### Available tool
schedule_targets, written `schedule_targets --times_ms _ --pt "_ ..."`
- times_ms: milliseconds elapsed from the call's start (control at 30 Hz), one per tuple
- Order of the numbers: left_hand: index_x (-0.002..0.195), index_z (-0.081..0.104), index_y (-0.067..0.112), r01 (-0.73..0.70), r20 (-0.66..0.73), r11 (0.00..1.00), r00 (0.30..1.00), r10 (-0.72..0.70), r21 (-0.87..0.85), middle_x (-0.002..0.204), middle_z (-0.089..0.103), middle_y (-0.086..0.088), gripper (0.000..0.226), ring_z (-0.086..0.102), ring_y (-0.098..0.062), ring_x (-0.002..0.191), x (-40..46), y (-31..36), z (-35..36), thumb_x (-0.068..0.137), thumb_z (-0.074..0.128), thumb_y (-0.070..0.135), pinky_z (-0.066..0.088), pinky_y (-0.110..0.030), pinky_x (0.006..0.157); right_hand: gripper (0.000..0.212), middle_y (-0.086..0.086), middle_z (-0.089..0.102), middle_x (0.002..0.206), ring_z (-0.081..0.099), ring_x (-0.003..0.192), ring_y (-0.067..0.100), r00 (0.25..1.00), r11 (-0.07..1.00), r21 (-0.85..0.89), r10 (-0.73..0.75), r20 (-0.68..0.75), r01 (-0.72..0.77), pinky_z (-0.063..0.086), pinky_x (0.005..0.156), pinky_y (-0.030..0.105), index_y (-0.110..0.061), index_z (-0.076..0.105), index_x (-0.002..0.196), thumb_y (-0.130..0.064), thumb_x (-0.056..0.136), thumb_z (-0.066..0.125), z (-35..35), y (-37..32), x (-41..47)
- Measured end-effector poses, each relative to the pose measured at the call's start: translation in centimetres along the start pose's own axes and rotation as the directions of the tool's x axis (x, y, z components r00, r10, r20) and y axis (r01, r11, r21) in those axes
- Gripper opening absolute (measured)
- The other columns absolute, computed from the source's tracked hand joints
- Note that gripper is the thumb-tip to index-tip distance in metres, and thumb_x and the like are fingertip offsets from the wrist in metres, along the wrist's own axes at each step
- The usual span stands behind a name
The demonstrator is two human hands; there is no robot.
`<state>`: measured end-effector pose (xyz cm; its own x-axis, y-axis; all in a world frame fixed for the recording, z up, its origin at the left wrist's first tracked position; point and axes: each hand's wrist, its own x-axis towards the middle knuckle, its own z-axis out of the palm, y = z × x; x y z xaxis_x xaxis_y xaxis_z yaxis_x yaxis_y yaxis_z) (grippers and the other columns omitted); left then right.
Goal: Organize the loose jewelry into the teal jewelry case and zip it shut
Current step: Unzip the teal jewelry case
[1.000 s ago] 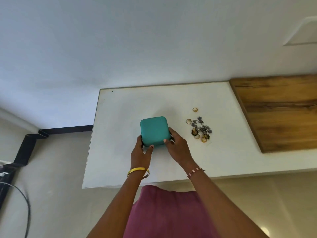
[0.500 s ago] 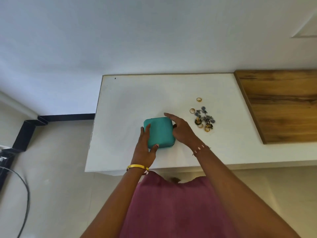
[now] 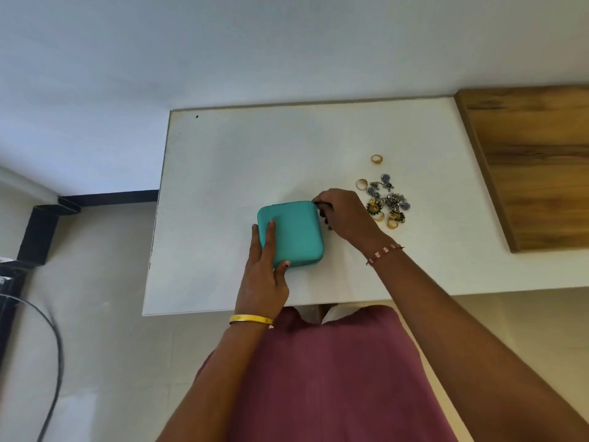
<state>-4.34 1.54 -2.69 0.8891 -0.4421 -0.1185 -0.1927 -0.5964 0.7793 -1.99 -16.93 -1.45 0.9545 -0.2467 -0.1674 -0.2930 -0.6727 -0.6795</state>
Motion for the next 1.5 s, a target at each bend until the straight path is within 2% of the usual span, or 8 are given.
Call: schedule_targets --times_ms 167,433,667,833,933,1100,1233,1500 --pt "0.134 -0.001 0.037 0.022 0.007 0.998 1.000 -0.022 0.066 0.155 0.003 -0.007 0.072 0.024 -0.028 0.138 0.0 0.5 -0.2 0.090 0.046 0.006 0.037 -0.035 0.103 0.027 0.020 0.065 0.094 0.061 0.086 0.033 0.994 0.986 -0.147 -0.086 -0.071 0.075 0.050 0.074 0.037 0.000 0.067 0.101 0.005 0.086 0.045 0.2 0.8 -1.6" --pt "0.142 0.004 0.027 0.067 0.032 0.993 0.997 -0.070 0.092 0.155 0.006 -0.010 0.070 0.030 -0.029 0.136 0.0 1.1 -0.6 0.090 0.046 0.008 0.037 -0.035 0.102 0.018 0.016 0.068 0.089 0.063 0.081 0.027 0.986 0.997 0.034 0.076 -0.151 -0.072 0.039 0.070 0.018 -0.002 0.070 0.095 -0.005 0.086 0.055 3.1 0.8 -9.4" --pt "0.143 0.004 0.026 0.107 0.154 0.976 0.979 -0.137 0.192 0.154 0.011 -0.012 0.070 0.029 -0.030 0.136 0.7 1.3 -2.0 0.091 0.049 0.014 0.028 -0.037 0.110 0.021 0.021 0.066 0.076 0.057 0.066 0.029 0.959 0.970 0.170 0.207 -0.192 -0.175 0.034 0.059 0.026 0.003 0.063 0.073 -0.010 0.086 0.053 7.5 -3.4 -11.1" --pt "0.143 0.012 0.026 0.136 0.242 0.988 0.959 -0.151 0.075 0.148 0.029 -0.014 0.059 0.039 -0.032 0.130 0.9 0.8 -3.5 0.094 0.041 0.010 0.034 -0.040 0.108 0.020 0.017 0.071 0.090 0.064 0.085 0.032 0.964 0.970 0.098 0.235 -0.122 -0.224 0.046 0.074 0.032 0.001 0.070 0.084 -0.010 0.086 0.053 6.4 -3.6 -11.5" --pt "0.139 0.030 0.018 0.228 0.044 0.965 0.973 -0.224 -0.131 0.142 0.041 -0.012 0.050 0.043 -0.027 0.127 0.1 0.4 -3.4 0.092 0.040 0.003 0.035 -0.036 0.107 0.017 0.016 0.069 0.090 0.063 0.082 0.027 0.945 0.979 0.082 0.202 -0.258 -0.187 0.045 0.072 0.028 0.000 0.068 0.089 -0.011 0.087 0.055 4.5 -3.4 -11.7" --pt "0.116 0.055 0.007 0.493 -0.021 0.677 0.800 -0.599 -0.546 0.080 0.065 -0.010 0.035 0.061 -0.028 0.080 -1.6 0.0 -1.4 0.083 0.051 -0.001 0.050 -0.046 0.092 0.039 0.013 0.051 0.127 0.046 0.117 0.026 0.974 0.999 0.015 0.037 -0.222 -0.034 0.042 0.100 0.033 -0.008 0.053 0.125 -0.006 0.086 0.056 2.9 -3.6 -9.4" --pt "0.107 0.062 0.003 0.598 0.121 0.614 0.760 -0.639 -0.516 0.083 0.068 -0.018 0.032 0.064 -0.030 0.076 -2.2 0.7 1.0 0.077 0.065 0.013 0.053 -0.045 0.088 0.040 0.012 0.037 0.142 0.036 0.130 0.026 0.996 0.998 -0.050 0.033 -0.077 -0.037 0.036 0.108 0.037 -0.010 0.051 0.129 -0.007 0.089 0.052 3.1 -3.9 -8.4" --pt "0.081 0.071 0.005 0.526 -0.115 0.772 0.795 -0.595 -0.358 0.079 0.072 -0.017 0.026 0.067 -0.031 0.076 -1.3 1.8 2.3 0.075 0.068 0.029 0.053 -0.037 0.081 0.041 0.011 0.032 0.145 0.036 0.131 0.026 1.000 0.994 -0.104 0.013 -0.020 -0.015 0.032 0.110 0.034 -0.012 0.047 0.132 -0.009 0.092 0.049 2.8 -3.8 -8.5"
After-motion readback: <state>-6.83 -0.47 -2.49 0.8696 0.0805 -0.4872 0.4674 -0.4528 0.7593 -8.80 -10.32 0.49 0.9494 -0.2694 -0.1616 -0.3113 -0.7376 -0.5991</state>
